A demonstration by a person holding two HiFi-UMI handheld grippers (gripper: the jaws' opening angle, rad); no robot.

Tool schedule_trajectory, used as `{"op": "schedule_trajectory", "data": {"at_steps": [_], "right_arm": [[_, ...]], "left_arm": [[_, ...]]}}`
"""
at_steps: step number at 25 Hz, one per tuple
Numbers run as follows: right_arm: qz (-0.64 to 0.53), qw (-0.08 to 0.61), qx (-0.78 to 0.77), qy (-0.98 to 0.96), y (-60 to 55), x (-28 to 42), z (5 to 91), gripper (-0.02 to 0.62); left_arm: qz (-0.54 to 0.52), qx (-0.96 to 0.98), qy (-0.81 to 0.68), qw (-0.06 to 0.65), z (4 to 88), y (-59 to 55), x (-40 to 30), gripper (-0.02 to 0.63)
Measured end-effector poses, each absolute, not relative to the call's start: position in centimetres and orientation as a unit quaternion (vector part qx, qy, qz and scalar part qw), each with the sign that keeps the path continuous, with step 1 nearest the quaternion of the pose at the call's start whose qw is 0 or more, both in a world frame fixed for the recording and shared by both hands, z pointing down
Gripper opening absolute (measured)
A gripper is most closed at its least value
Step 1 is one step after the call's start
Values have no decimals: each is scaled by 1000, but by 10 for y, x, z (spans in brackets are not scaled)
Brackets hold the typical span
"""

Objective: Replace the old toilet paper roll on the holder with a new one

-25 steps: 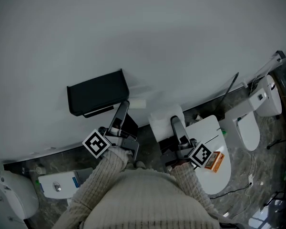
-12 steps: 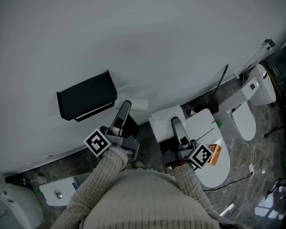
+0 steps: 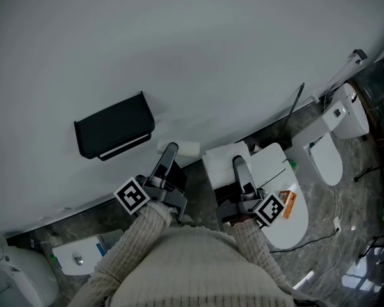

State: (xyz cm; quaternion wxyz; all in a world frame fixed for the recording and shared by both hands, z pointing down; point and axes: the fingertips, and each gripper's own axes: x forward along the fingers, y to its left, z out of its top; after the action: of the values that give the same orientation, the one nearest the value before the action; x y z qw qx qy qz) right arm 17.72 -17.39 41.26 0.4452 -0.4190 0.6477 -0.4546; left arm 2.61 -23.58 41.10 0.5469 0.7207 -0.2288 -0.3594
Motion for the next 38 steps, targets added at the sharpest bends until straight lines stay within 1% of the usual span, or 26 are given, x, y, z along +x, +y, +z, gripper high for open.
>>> {"op": "schedule_trajectory", "data": {"at_steps": [12, 23, 38], "right_arm": [[-481, 435, -375, 662, -212, 128, 408, 439], [-497, 431, -325, 680, -245, 82, 397, 439], [-499, 448, -300, 678, -285, 58, 384, 439]], "left_arm": [[-389, 687, -287, 543, 431, -209, -31, 178], [-431, 670, -322, 512, 423, -195, -75, 178], [-449, 660, -338, 499, 420, -199, -97, 178]]}}
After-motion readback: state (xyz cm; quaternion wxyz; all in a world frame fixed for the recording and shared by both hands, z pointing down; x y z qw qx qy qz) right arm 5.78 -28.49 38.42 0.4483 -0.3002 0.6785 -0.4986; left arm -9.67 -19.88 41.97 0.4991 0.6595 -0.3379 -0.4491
